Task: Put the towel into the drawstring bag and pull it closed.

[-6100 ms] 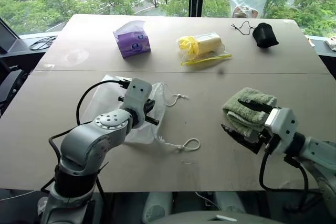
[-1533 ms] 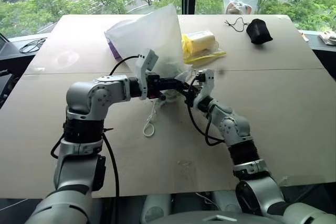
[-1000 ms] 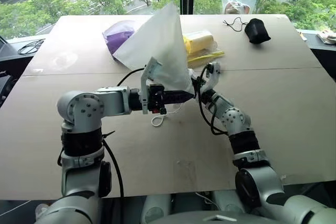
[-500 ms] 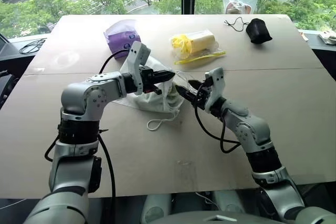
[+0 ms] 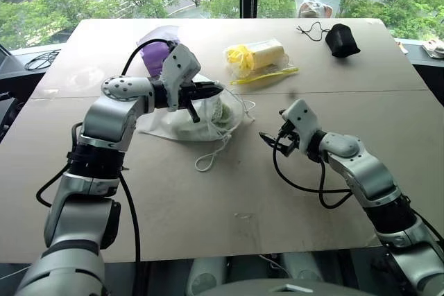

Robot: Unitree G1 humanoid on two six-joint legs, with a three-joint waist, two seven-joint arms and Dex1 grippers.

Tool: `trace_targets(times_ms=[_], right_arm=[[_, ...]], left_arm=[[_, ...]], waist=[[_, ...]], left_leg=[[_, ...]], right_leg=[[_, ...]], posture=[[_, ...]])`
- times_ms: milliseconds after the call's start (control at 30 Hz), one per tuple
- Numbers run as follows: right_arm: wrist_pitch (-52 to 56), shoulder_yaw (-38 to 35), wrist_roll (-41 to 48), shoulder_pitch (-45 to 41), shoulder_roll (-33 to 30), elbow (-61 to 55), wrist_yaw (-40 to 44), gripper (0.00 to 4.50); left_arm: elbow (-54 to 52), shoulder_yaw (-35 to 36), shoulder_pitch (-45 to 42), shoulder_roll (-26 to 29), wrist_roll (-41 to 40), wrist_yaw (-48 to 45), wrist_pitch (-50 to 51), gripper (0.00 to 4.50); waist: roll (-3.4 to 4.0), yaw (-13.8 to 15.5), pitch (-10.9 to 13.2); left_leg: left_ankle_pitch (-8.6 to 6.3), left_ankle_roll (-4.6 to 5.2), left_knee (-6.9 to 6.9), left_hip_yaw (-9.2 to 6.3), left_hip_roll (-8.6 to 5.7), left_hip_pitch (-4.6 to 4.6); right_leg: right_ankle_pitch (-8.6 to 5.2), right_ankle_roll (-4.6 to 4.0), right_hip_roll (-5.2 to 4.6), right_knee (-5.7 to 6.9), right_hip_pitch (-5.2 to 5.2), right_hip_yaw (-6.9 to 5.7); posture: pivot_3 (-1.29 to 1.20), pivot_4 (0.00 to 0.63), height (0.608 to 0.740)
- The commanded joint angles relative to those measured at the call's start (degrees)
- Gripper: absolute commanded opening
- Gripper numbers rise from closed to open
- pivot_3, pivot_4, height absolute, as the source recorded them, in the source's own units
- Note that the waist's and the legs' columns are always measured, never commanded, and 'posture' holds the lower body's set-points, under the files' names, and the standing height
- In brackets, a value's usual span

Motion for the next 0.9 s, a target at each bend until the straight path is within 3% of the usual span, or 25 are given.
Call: trace_targets(times_ms=[33, 233, 267, 333, 433, 600, 700, 867, 900], right_arm=[[-6.92, 1.93, -3.39, -5.58, 4.70, 10.22, 0.89, 4.47], [-20.84, 5.52, -13.91, -13.93, 10.83, 36.98, -3.45, 4.47], [-22.18, 4.98, -14.55, -14.47, 11.43, 39.31, -4.46, 4.23], [-24.62, 3.53, -15.06, -14.83, 12.26, 41.74, -5.56, 3.63], [-26.43, 2.12, -14.97, -14.48, 12.71, 42.13, -5.28, 2.35], [-24.11, 0.49, -10.90, -8.59, 11.37, 31.96, 1.64, 0.07], [-18.87, 0.82, -8.50, -3.94, 9.61, 21.24, 6.65, 0.02], [-10.07, 1.89, -7.36, 0.74, 10.58, 9.09, 6.81, 0.02], [-9.08, 1.62, -7.05, 1.38, 11.26, 7.89, 6.32, 0.32]], left_arm=[[0.14, 0.12, -2.18, 1.03, 1.77, -3.01, -3.61, 0.00], [-1.17, 0.27, -1.69, 0.60, 3.37, -3.88, -3.99, 0.00], [-1.70, 0.46, -1.31, 0.81, 3.51, -3.91, -3.96, 0.00], [-2.46, 0.89, -0.65, 1.31, 3.52, -3.99, -3.79, 0.00], [-2.66, 1.41, 0.00, 1.88, 3.50, -4.08, -3.81, 0.00], [0.57, 1.79, -0.20, 2.83, 4.99, -4.21, -6.37, 0.00], [3.93, 1.21, -1.82, 2.18, 6.61, -3.78, -8.83, 0.00], [8.10, -0.41, -4.04, 0.21, 7.82, -7.05, -13.34, 0.00], [7.56, -0.41, -3.83, 0.32, 6.83, -9.08, -12.45, 0.00]], waist=[[0.01, 0.07, 0.00], [-0.02, 0.15, -0.02], [-0.03, 0.13, -0.02], [-0.04, 0.21, -0.03], [-0.03, 0.29, -0.03], [-0.03, 0.42, -0.03], [-0.03, 0.46, -0.03], [-0.03, 0.36, -0.03], [-0.03, 0.18, -0.03]], left_leg=[[0.00, 0.00, 0.02, 0.00, 0.01, -0.01], [0.00, 0.01, 0.29, 0.06, -0.07, -0.28], [0.00, 0.01, 0.32, 0.08, -0.08, -0.26], [0.00, 0.01, 0.35, 0.08, -0.07, -0.23], [0.00, 0.01, 0.36, 0.01, -0.04, -0.16], [0.00, 0.02, 0.43, -0.04, -0.04, -0.17], [0.00, 0.02, 0.44, -0.05, -0.05, -0.19], [0.00, 0.02, 0.44, -0.13, -0.04, -0.21], [0.00, 0.02, 0.44, -0.13, -0.03, -0.21]], right_leg=[[0.00, 0.00, 0.05, 0.02, -0.02, 0.00], [0.01, 0.03, 0.07, 0.15, -0.18, -0.01], [0.02, 0.04, 0.07, 0.15, -0.16, 0.02], [0.02, 0.04, 0.05, 0.22, -0.15, 0.02], [0.02, 0.03, 0.01, 0.31, -0.11, -0.02], [0.03, 0.03, 0.01, 0.32, -0.06, -0.08], [0.03, 0.03, 0.01, 0.28, -0.03, -0.10], [0.03, 0.03, 0.01, 0.30, -0.04, -0.16], [0.03, 0.03, 0.01, 0.31, -0.04, -0.16]], posture=[[0.00, 0.150, 0.740], [0.00, 0.150, 0.740], [0.00, 0.150, 0.740], [0.00, 0.150, 0.740], [0.00, 0.150, 0.740], [0.00, 0.150, 0.740], [0.00, 0.150, 0.740], [0.00, 0.150, 0.740], [0.00, 0.150, 0.740]])
